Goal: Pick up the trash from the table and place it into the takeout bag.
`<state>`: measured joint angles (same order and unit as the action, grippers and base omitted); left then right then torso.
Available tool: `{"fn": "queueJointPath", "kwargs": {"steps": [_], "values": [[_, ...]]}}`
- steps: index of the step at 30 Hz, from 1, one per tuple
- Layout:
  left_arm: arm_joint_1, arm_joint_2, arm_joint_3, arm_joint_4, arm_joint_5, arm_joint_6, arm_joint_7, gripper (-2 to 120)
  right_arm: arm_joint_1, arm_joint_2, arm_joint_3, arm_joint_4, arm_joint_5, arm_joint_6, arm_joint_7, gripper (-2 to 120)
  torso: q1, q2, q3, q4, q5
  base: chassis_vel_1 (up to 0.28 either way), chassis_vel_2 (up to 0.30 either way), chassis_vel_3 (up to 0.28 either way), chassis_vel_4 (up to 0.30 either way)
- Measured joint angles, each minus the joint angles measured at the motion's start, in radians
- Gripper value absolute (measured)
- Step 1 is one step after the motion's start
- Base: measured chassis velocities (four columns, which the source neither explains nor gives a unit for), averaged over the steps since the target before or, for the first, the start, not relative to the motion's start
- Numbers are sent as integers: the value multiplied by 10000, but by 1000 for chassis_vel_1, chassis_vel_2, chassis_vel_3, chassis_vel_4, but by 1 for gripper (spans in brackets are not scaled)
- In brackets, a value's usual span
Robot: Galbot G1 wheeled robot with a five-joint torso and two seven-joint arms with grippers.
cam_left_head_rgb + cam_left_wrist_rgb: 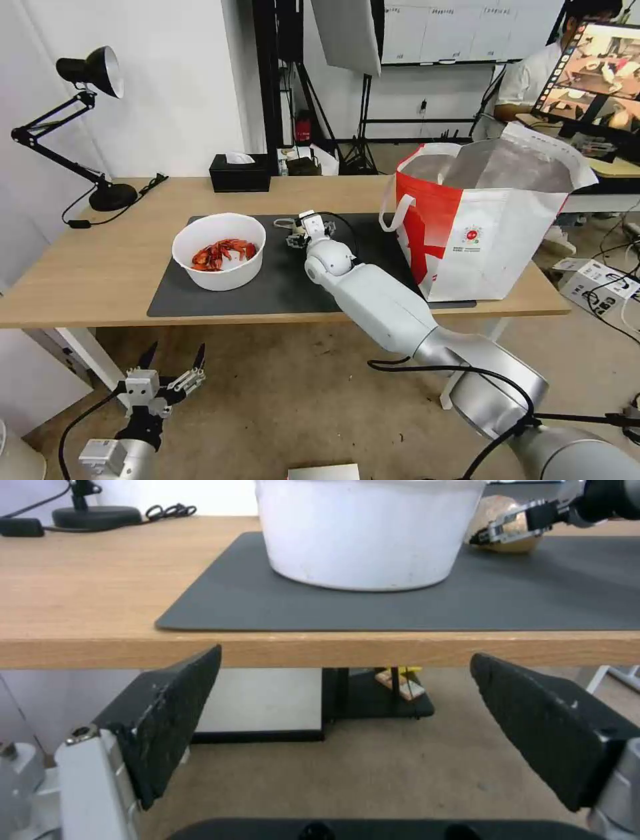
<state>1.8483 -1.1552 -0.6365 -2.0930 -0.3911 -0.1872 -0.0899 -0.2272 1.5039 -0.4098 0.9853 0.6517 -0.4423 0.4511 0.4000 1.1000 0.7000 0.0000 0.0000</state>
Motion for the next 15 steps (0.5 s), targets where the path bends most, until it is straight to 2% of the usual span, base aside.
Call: {"fn": "queueJointPath", "kwargs": {"steps": [2,3,6,7,9,10,12,15], "values": [[2,-3,2,10,4,-4,14,100,-41,10,30,-38,14,0,119,77,0,0,0,0,0,0,0,0,0],[2,-3,2,10,4,-4,14,100,-41,10,30,-38,14,0,119,77,0,0,0,0,0,0,0,0,0],[7,-18,21,12,15,-11,24,100,-104,10,60,-40,56,16,197,62,-1,1,-1,0,0,0,0,0,0],[7,-18,21,12,15,-11,24,100,-104,10,60,-40,56,16,197,62,-1,1,-1,0,0,0,0,0,0],[24,-18,23,11,23,-13,24,100,-139,-18,73,-5,81,29,215,52,-1,0,-1,1,0,0,0,0,0],[24,-18,23,11,23,-13,24,100,-139,-18,73,-5,81,29,215,52,-1,0,-1,1,0,0,0,0,0],[32,-17,22,-9,29,-14,24,100,-188,-70,133,122,122,66,287,41,0,0,0,1,0,0,0,0,0],[49,-15,21,-46,38,-14,24,100,-282,-211,155,418,127,278,407,32,0,0,0,0,0,0,0,0,0]]}}
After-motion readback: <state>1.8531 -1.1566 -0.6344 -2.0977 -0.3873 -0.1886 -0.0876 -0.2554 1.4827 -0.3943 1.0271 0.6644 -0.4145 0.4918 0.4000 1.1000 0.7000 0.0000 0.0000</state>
